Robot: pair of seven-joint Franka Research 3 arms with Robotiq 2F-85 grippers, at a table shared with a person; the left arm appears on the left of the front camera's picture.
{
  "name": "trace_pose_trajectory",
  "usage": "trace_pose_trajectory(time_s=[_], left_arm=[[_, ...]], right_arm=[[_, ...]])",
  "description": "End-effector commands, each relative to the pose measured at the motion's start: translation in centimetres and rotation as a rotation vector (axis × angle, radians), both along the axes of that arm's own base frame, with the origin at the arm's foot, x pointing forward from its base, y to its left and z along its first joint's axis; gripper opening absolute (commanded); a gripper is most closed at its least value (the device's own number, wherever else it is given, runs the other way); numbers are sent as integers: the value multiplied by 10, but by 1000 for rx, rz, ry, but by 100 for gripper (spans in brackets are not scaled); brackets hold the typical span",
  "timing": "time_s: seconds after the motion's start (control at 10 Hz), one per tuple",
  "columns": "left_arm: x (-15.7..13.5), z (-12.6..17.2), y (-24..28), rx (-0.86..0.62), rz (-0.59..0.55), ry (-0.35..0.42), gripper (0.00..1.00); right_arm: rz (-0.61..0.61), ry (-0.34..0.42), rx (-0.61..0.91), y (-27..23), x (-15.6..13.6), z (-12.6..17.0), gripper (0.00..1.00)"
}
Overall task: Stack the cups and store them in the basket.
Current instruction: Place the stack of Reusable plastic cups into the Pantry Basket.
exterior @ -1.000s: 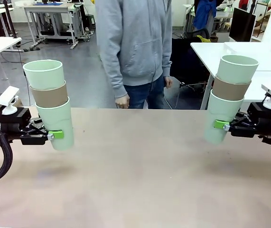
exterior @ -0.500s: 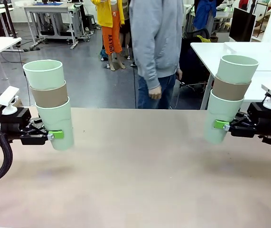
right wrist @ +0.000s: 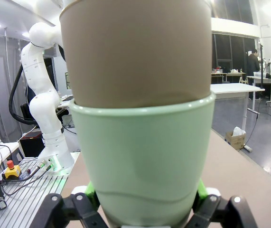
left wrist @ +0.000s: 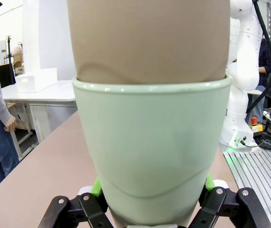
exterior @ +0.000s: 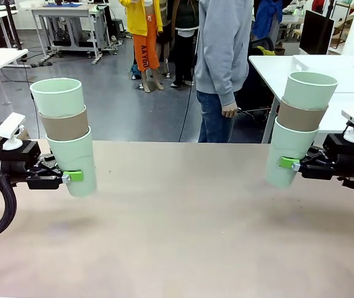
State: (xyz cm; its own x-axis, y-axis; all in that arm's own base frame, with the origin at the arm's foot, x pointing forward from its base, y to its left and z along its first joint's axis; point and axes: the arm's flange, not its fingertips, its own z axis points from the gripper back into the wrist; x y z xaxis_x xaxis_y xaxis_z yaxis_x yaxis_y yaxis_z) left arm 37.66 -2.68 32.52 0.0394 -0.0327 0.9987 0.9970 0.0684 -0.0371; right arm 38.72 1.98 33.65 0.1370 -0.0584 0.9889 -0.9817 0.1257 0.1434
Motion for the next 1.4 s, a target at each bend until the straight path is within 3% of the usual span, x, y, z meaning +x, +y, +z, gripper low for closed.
trace_pose_trajectory(time_s=[0.0,1.3], left_arm=[[0,4,1,-6,0,-14,84],[0,4,1,-6,0,-14,84]], right_arm=[[1,-10,0,0,0,4,85],[1,-10,0,0,0,4,85]])
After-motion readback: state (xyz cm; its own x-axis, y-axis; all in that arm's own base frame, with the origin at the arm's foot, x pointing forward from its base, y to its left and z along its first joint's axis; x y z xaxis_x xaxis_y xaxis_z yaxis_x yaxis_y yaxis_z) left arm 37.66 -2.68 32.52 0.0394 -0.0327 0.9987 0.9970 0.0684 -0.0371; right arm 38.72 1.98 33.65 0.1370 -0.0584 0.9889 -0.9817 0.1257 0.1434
